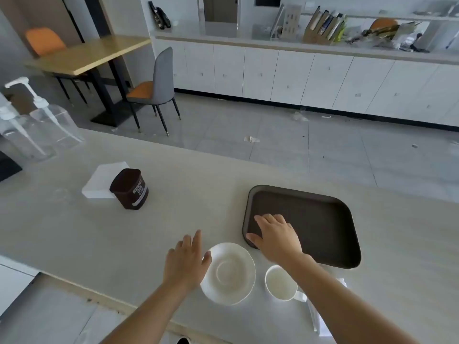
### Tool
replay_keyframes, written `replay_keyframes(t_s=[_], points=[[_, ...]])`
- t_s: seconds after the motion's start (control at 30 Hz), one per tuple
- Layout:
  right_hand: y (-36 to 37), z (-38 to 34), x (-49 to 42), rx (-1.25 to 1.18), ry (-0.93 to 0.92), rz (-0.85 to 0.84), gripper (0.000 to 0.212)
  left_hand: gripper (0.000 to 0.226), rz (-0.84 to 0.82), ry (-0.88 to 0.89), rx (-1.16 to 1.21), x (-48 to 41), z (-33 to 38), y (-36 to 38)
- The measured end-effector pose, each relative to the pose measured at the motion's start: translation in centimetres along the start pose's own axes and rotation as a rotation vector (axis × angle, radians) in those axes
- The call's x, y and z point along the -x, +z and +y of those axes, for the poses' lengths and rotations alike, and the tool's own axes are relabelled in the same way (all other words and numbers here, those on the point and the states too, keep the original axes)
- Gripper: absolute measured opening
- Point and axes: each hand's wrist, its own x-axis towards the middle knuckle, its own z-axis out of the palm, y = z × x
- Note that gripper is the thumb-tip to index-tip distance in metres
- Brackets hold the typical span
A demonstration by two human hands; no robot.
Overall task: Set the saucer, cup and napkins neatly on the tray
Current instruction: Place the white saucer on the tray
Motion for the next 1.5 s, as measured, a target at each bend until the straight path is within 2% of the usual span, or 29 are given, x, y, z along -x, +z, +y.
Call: replay_keyframes(t_s=[0.17,0.3,0.57,0.63,0.73,0.87,0.93,1.17,1.5], points=[[1.7,-0.3,0.0,-0.004,0.013,-0.133,0.037,0.062,-0.12,-0.044,0.033,1.0,0.1,1.9],[2.6,-0.6,-0.4,0.027,0.035,-0.27,0.029,0.041,-0.199,-0.145,0.202,1.4,0.6,2.6],[4.3,-1.3,-1.2,0.045,0.119,-0.478,0.022,0.013,-0.18,-0.285,0.499,1.6,1.3,3.3],[4.4,-1.3,-1.5,0.017,0.133,-0.475,0.02,0.007,-0.147,-0.339,0.614,1.4,1.5,3.2],[4.2,-0.9,-2.0,-0.057,0.174,-0.451,0.012,0.011,-0.115,-0.373,0.71,1.0,1.6,2.8],[3.3,-0.2,-2.7,-0.137,0.237,-0.398,0.022,0.011,-0.055,-0.383,0.757,-0.6,2.0,1.7],[2.7,0.4,-3.2,-0.171,0.264,-0.348,0.019,0.012,-0.044,-0.384,0.784,-1.6,2.7,0.9],[1.9,4.4,-4.4,-0.238,0.36,-0.247,0.019,0.013,-0.112,-0.347,0.874,-5.0,6.1,-1.6],[1.5,10.2,-7.6,-0.298,0.465,-0.208,0.024,0.023,-0.221,-0.307,0.832,-10.6,11.7,-2.6]])
